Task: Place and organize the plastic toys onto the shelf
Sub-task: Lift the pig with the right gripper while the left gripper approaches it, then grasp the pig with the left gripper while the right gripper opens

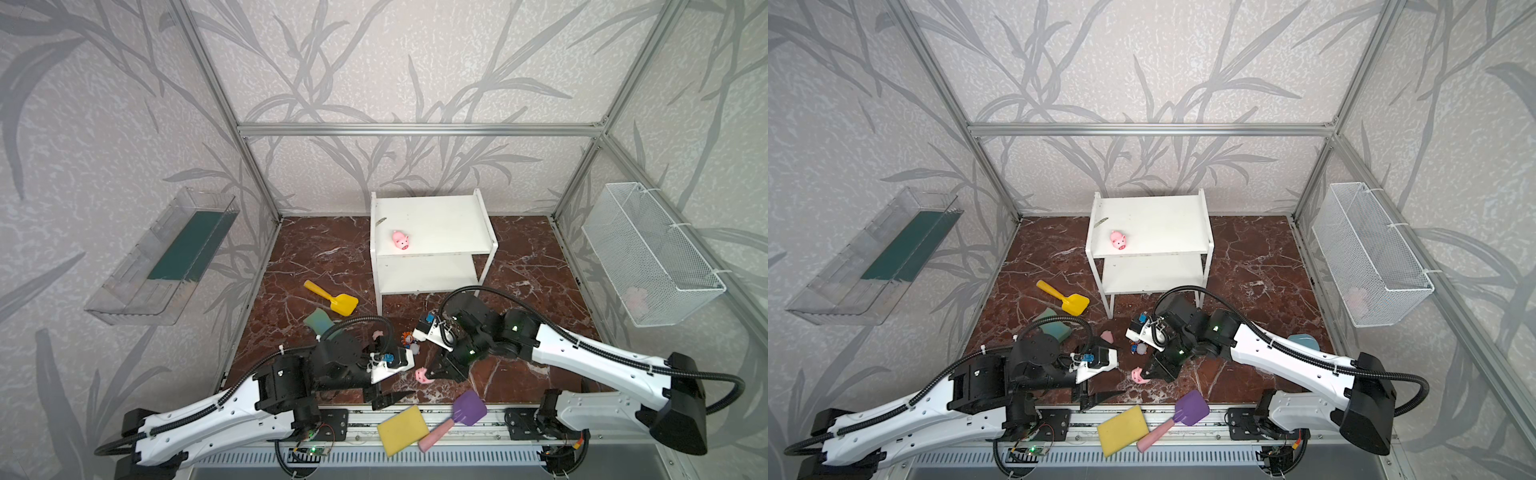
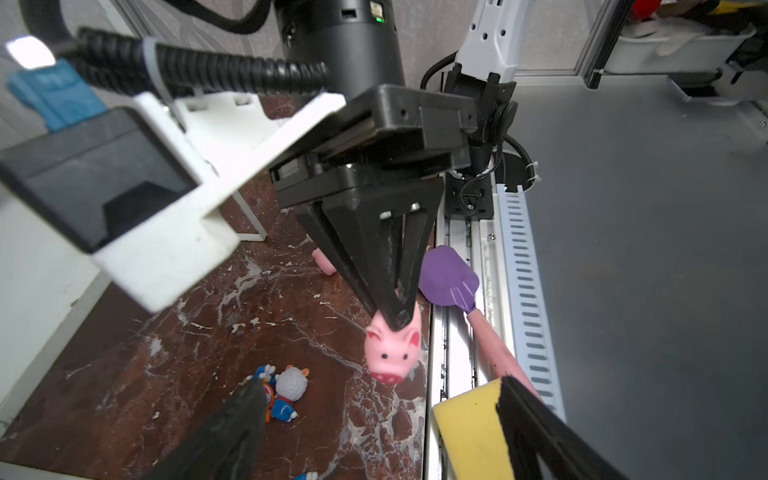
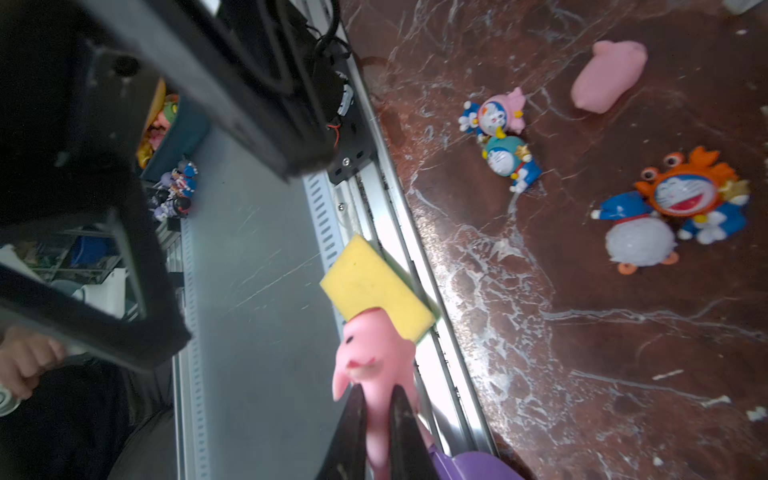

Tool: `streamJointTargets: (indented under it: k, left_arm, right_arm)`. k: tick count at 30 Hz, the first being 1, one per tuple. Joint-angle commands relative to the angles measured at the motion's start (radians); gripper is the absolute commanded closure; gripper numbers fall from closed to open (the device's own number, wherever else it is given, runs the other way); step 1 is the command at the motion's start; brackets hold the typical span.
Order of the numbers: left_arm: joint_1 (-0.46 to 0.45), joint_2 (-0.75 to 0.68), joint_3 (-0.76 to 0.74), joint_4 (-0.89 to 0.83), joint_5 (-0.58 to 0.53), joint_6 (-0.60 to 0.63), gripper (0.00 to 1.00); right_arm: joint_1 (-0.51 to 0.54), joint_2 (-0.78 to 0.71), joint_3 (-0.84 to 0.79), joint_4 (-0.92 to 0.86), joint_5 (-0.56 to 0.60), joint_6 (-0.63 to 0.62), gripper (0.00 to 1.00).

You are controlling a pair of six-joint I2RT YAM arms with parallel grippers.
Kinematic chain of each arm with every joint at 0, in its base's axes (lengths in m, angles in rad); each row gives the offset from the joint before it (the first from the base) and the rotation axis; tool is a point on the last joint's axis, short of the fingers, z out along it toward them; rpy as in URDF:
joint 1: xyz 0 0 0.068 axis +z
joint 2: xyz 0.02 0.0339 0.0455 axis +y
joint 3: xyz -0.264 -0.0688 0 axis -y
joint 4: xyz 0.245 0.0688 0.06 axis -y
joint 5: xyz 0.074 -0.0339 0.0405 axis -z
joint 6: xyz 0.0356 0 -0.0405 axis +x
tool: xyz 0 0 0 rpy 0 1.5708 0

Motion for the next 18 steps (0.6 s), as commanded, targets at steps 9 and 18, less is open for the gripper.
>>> streamJointTargets:
  k: [9, 18]
  left_arm:
    - [-0.079, 0.056, 0.002, 0.016, -0.034, 0.040, 0.37]
    - [-0.106, 0.071, 0.007, 0.022, -0.053, 0.042, 0.43]
  right_arm:
    - [-0.004, 0.008, 0.070, -0.033, -0.157, 0.030, 0.88]
    - [-0.019, 0.001, 0.077, 0.016, -0.199, 0.079, 0.88]
